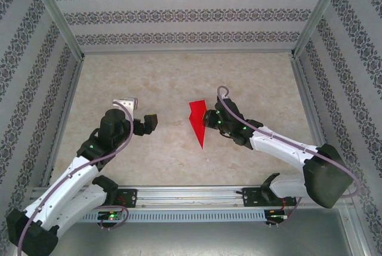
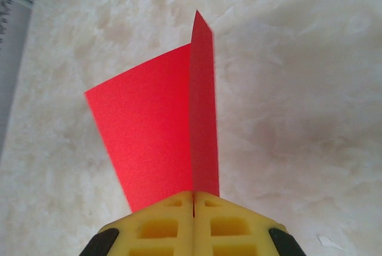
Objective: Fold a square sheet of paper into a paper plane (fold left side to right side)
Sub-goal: Turn over the paper plane at the center of the table.
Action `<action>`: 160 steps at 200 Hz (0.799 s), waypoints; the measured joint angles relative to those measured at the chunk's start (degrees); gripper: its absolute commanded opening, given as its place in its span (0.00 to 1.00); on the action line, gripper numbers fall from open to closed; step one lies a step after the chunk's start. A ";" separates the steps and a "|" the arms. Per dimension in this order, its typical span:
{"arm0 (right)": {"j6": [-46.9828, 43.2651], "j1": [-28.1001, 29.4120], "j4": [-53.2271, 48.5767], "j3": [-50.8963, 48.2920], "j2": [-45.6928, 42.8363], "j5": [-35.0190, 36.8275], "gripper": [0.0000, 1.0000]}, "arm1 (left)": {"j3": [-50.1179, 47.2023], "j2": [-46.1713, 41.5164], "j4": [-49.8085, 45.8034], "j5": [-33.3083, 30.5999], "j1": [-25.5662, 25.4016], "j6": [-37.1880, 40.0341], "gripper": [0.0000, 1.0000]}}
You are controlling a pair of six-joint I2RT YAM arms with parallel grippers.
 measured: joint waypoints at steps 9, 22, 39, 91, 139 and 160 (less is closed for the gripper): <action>0.13 -0.55 2.82 -0.98 0.37 -2.21 0.00 | 1.16 1.01 0.02 1.90 0.96 -0.17 1.00; 0.74 -0.55 7.08 -1.53 1.70 -5.09 0.00 | 2.60 2.21 -0.11 4.79 2.01 -0.26 1.00; 1.55 -0.52 12.94 -1.81 4.81 -8.35 0.00 | 4.98 3.65 -1.09 8.59 3.19 -0.35 1.00; 4.37 -0.52 25.42 -1.90 18.80 -13.99 0.00 | 11.39 8.15 -4.52 18.23 4.74 4.59 1.00; 6.36 -0.55 30.10 -1.90 27.47 -15.06 0.00 | 8.90 9.68 -4.81 19.21 5.01 7.26 1.00; 6.99 -0.57 31.39 -2.16 28.13 -15.04 0.00 | 6.93 9.70 -4.72 19.12 5.01 7.98 1.00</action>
